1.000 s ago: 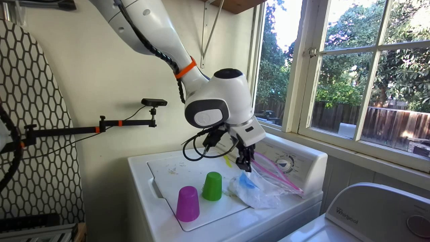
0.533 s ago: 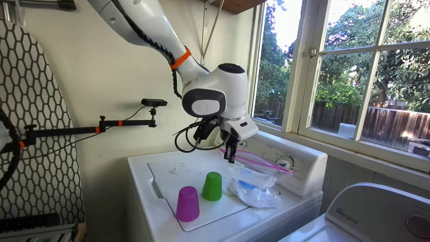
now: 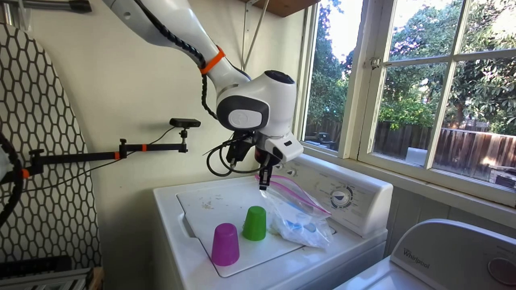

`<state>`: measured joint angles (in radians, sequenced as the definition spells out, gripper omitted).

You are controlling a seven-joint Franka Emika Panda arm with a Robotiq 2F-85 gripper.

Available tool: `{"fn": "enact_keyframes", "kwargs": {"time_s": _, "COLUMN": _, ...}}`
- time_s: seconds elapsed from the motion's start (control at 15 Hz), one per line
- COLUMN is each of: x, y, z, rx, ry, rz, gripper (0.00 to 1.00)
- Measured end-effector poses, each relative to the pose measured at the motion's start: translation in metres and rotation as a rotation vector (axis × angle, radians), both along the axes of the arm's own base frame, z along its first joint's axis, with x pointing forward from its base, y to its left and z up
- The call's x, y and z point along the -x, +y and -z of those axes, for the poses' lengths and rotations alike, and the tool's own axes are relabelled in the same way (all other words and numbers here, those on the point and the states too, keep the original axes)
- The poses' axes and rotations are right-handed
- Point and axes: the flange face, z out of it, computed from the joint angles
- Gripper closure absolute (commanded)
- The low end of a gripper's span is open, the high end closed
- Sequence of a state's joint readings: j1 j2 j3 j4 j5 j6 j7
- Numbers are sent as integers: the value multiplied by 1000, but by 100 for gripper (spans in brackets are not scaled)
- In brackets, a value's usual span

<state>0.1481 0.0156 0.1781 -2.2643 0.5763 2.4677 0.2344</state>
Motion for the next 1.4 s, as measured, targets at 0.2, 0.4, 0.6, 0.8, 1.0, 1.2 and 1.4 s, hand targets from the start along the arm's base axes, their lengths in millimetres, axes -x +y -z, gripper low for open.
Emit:
{"fn": "enact_keyframes", "kwargs": {"time_s": 0.2, "x": 5, "y": 6, "z": 0, "rx": 1, "ry": 13, "rz": -54, "gripper": 100}}
{"fn": "enact_keyframes", "kwargs": {"time_s": 0.4, "x": 12, "y": 15, "z": -1, "rx": 1, "ry": 24, "rz": -110, "gripper": 100}}
{"fn": "enact_keyframes", "kwargs": {"time_s": 0.6, "x": 17, "y": 24, "z": -1, "rx": 3, "ry": 28, "rz": -164, "gripper": 100}}
{"fn": "enact_keyframes", "kwargs": {"time_s": 0.8, "x": 24, "y": 33, "z": 0, "rx": 4, "ry": 35, "rz": -228, "gripper": 100}}
{"fn": "enact_keyframes", "kwargs": {"time_s": 1.0, "x": 29, "y": 41, "z": 1, "rx": 10, "ry": 35, "rz": -298, "gripper": 100}}
{"fn": "enact_keyframes", "kwargs": {"time_s": 1.2, "x": 35, "y": 48, "z": 3, "rx": 16, "ry": 32, "rz": -368, "gripper": 100}}
{"fn": "enact_keyframes", "kwargs": {"time_s": 1.4, "x": 42, "y": 54, "z": 5, "rx": 34, "ry": 37, "rz": -441, "gripper": 100}}
